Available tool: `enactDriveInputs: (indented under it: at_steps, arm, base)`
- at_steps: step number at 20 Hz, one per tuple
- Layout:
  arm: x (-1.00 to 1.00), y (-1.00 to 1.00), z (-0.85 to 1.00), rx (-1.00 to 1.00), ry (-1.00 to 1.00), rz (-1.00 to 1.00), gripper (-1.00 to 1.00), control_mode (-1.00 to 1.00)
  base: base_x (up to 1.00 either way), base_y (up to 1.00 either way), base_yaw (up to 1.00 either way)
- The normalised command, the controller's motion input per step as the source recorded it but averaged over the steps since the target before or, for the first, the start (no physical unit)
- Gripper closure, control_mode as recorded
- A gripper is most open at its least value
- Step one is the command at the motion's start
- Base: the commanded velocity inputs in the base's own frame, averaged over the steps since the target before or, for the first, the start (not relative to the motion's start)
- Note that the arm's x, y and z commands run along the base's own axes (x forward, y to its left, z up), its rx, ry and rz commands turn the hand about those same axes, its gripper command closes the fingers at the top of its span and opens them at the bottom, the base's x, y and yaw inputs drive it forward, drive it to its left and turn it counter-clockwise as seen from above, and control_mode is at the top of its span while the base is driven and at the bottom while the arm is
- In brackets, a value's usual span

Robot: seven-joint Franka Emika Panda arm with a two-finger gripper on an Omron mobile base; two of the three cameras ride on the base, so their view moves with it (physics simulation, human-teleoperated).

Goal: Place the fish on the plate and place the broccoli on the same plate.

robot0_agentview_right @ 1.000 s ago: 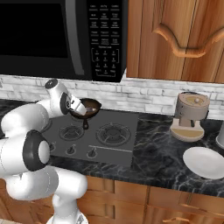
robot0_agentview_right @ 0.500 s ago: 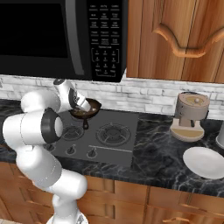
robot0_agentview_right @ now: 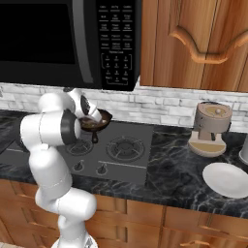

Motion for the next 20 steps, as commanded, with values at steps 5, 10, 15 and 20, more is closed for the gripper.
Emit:
enactDriveInputs:
  at_steps: [5, 10, 15, 20]
  arm:
    - [0.33, 0.05, -0.19, 0.0, 0.0, -0.01, -1.0, -1.0]
    - [0.48, 0.04, -0.05, 0.0, 0.06, -0.02, -1.0, -1.0]
    - [0.48, 0.13, -0.16, 0.0, 0.04, -0.03, -1.0, -1.0]
    - [0.41, 0.15, -0.17, 0.0, 0.01, -0.03, -1.0, -1.0]
  base:
    - [0.0, 0.0, 0.0]
    - [0.0, 0.0, 0.0]
    - [0.0, 0.0, 0.0]
    - [0.0, 0.0, 0.0]
